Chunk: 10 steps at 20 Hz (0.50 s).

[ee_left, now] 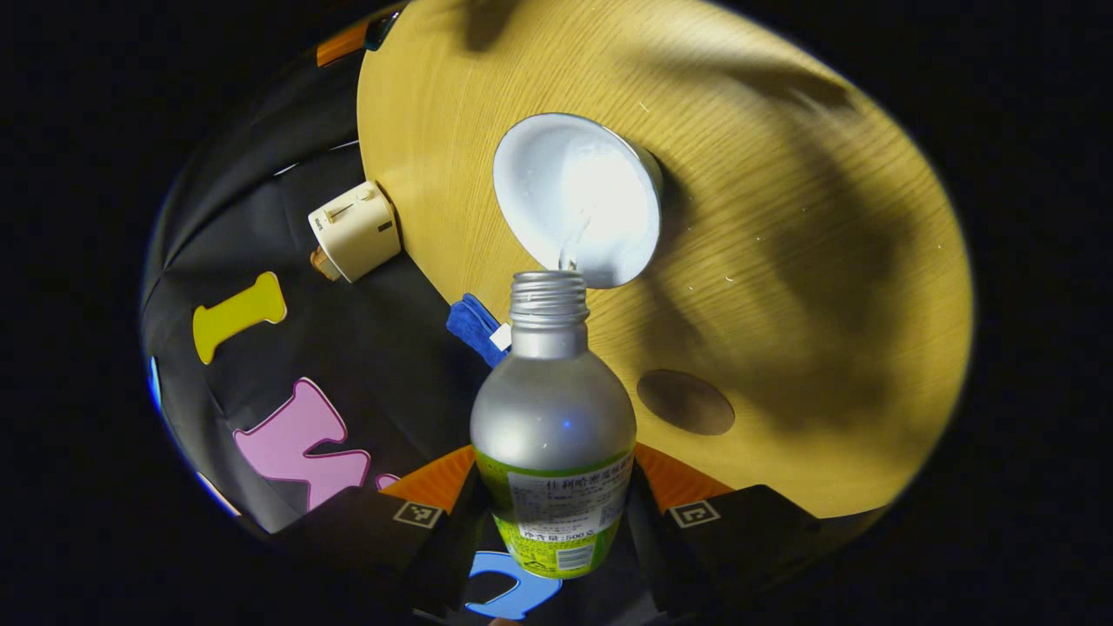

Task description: Open the teacup lid with one hand, grasp the water bottle and pour water into the teacup with the other hand; after pouring, place the water bottle on the coaster and then close the teacup lid.

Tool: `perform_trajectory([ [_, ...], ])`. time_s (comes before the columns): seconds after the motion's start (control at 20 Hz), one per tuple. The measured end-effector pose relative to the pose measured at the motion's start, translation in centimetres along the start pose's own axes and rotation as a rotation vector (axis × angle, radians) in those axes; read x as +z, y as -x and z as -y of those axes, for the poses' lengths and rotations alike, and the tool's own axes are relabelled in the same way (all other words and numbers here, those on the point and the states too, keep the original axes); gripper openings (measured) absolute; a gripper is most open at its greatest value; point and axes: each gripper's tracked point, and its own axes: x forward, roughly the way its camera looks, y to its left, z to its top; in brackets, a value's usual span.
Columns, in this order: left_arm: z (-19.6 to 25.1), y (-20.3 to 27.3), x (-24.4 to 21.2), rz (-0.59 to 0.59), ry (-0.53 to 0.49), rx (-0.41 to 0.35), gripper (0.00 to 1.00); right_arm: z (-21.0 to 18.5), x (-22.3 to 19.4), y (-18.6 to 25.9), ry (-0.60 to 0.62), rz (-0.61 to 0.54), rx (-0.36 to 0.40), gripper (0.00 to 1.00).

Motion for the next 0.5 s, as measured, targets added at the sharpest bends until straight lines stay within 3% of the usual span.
perform_trajectory([
  [0.1,0.0,-0.1,-0.1,-0.006,-0.005,0.003,0.79,-0.2,-0.1,-0.1,-0.004,-0.001,0.004,0.24],
  [0.35,-0.3,-0.2,-0.2,-0.012,-0.022,0.021,0.79,-0.7,-0.5,0.0,-0.007,-0.004,0.010,0.32],
  [0.4,-0.2,-0.2,-0.2,-0.017,-0.022,0.021,0.79,-0.9,-0.4,0.1,-0.006,-0.004,0.013,0.24],
  [0.5,-0.3,-0.1,-0.1,-0.019,-0.022,0.028,0.79,-1.1,-0.6,0.0,-0.002,-0.007,0.016,0.28],
])
